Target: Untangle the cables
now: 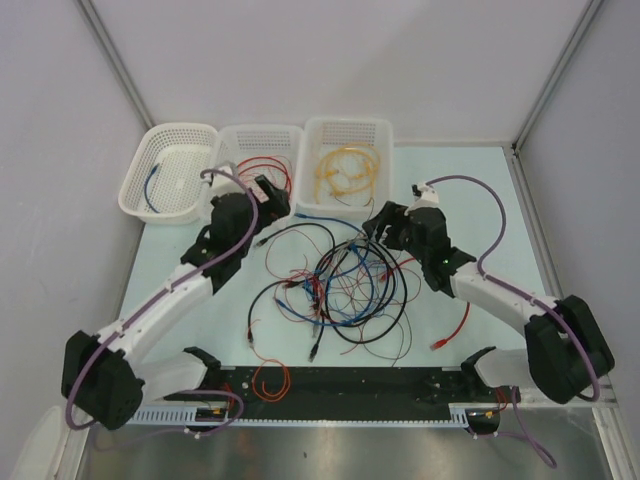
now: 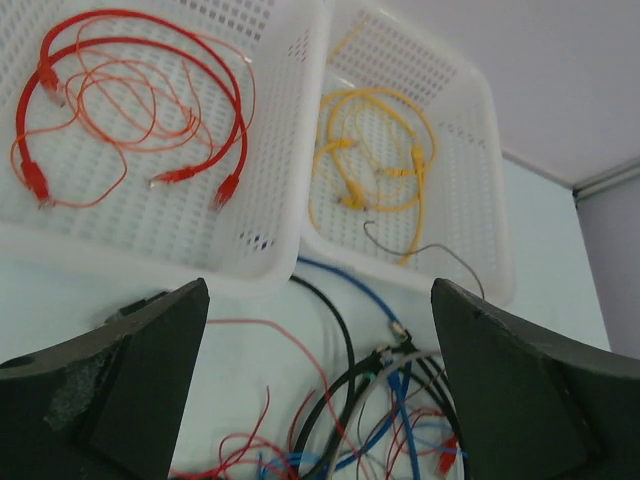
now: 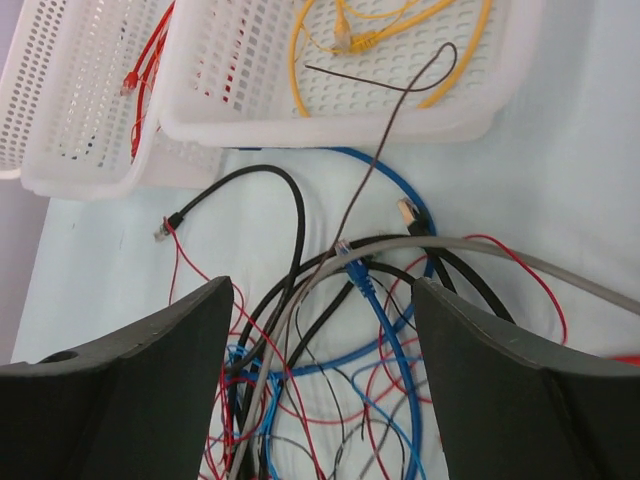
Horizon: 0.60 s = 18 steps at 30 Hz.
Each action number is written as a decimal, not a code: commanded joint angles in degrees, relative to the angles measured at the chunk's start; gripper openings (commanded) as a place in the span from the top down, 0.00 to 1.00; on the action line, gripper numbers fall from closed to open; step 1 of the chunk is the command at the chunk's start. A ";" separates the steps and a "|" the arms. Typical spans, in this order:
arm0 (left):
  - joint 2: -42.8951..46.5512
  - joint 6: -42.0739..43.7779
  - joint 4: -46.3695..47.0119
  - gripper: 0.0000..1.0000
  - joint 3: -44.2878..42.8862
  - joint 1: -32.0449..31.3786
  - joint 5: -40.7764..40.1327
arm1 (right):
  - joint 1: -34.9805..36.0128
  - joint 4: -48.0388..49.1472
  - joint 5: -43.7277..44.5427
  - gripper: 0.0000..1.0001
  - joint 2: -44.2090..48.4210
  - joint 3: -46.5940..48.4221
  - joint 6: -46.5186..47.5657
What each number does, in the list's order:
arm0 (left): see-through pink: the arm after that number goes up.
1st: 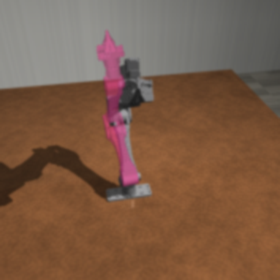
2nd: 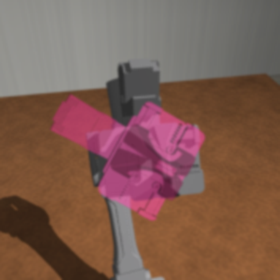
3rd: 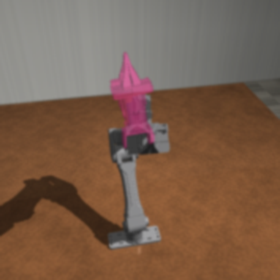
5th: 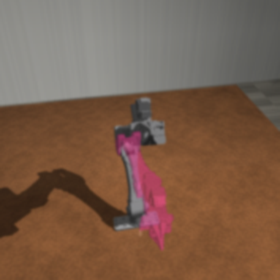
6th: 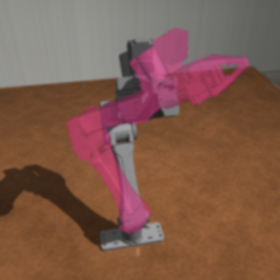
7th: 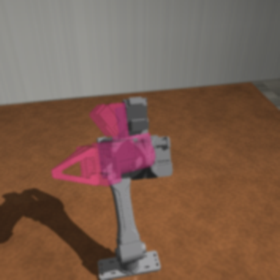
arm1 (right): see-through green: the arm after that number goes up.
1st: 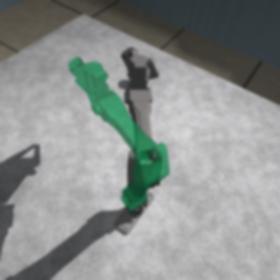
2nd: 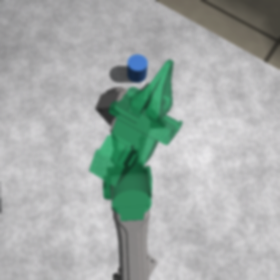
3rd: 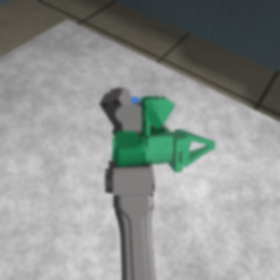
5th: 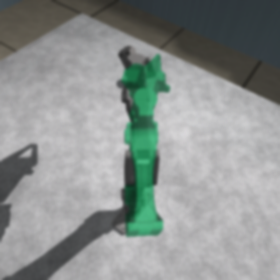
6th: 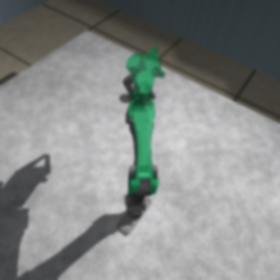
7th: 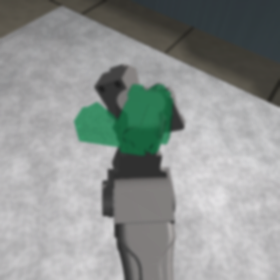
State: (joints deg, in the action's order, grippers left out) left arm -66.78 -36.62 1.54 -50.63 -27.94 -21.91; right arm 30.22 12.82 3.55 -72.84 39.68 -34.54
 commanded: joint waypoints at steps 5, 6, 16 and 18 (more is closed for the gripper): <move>17.64 -5.04 -7.77 0.04 9.31 -1.76 1.52 | 1.77 9.41 -0.74 0.25 -10.56 6.11 -1.93; 20.18 -5.47 -8.83 0.04 10.89 -1.85 1.61 | 1.95 9.94 -0.39 0.25 -11.27 6.20 -2.10; 26.70 -5.57 -14.72 0.04 14.94 -2.11 2.14 | 3.27 11.09 0.93 0.41 -19.27 9.45 -2.28; 26.88 -5.39 -16.04 0.04 15.65 -2.11 1.27 | 3.18 11.61 0.93 0.51 -20.59 9.80 -2.28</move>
State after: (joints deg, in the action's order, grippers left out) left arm -41.06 -41.63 -11.77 -36.42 -29.54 -20.62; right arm 33.17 20.80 2.79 -91.44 46.70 -36.49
